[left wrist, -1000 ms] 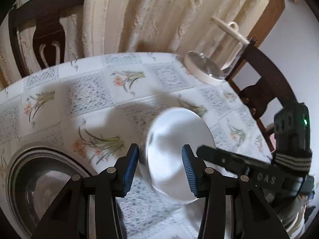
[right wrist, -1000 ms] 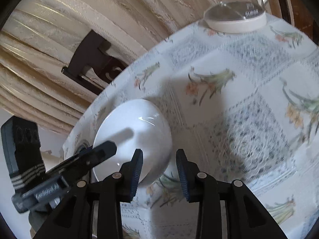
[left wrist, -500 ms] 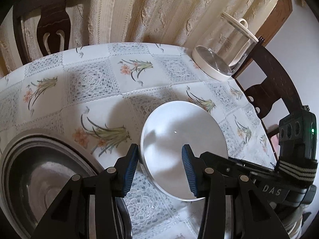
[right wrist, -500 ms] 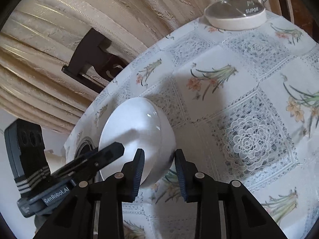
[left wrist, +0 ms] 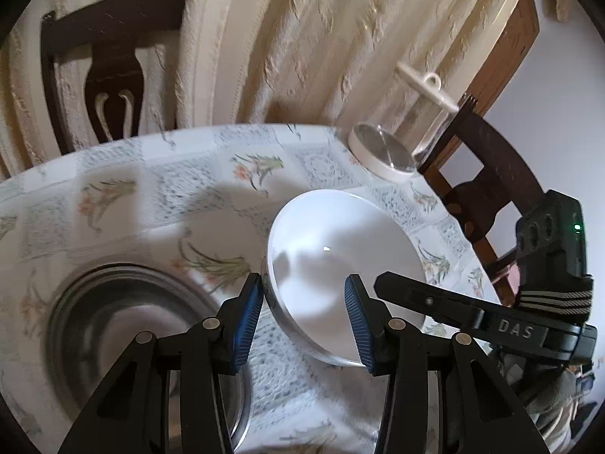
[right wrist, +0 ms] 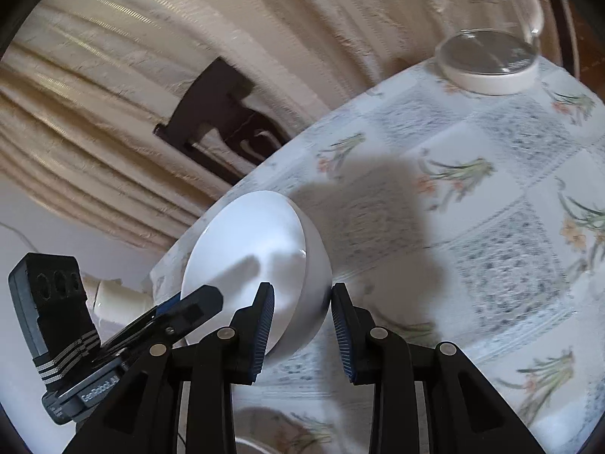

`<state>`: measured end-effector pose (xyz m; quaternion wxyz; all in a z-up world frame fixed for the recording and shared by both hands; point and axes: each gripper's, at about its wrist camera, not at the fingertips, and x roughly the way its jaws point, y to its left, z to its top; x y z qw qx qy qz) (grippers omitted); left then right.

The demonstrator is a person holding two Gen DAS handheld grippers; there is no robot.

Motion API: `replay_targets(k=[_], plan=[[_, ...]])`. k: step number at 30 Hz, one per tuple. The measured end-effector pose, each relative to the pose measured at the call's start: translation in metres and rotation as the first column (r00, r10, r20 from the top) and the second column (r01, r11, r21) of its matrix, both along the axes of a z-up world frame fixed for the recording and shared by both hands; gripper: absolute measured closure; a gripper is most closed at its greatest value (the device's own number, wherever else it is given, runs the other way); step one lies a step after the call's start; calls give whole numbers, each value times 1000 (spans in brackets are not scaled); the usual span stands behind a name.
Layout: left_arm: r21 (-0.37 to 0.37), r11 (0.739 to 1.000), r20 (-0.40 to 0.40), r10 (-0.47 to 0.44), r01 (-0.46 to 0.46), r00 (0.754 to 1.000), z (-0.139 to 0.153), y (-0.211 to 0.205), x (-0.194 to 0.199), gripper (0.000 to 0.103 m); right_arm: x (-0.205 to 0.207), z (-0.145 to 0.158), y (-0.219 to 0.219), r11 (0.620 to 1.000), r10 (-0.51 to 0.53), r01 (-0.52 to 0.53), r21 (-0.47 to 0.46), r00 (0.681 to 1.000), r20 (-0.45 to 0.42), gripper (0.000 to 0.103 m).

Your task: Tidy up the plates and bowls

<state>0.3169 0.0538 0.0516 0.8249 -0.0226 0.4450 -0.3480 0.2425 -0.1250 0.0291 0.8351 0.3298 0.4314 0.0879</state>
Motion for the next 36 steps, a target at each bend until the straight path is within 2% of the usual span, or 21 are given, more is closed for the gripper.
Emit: replay_targets(k=[7,11,16,22,30,34,36], plan=[[-50,994,14,98,-97,995,7,60,-13,58,17,4,43,995,100,-100,1,995,7,69],[-90,982,-5,166,-165,986,0,93,-18,58,26,4,67,988,154,-154,-16,988,0,69],[-102,967,-20,235,-235,972,-14,119,-21,58,42,-6,91,977,206,-208,-51,978,-38,69],[-98,956,-36,273,-276,961,-32,135,-21,58,49,-18,104,969,230,-236,-80,970,-75,69],[-80,947,-63,306,-310,950,-53,140,-18,58,55,-20,111,963,236,-244,-116,969,-78,69],[-67,941,-12,331,-331,944,-50,143,-20,57,54,-15,116,960,243,-247,-135,969,-49,68],[-78,939,16,336,-334,942,-45,145,-21,53,52,-9,116,959,238,-239,-152,971,-23,68]])
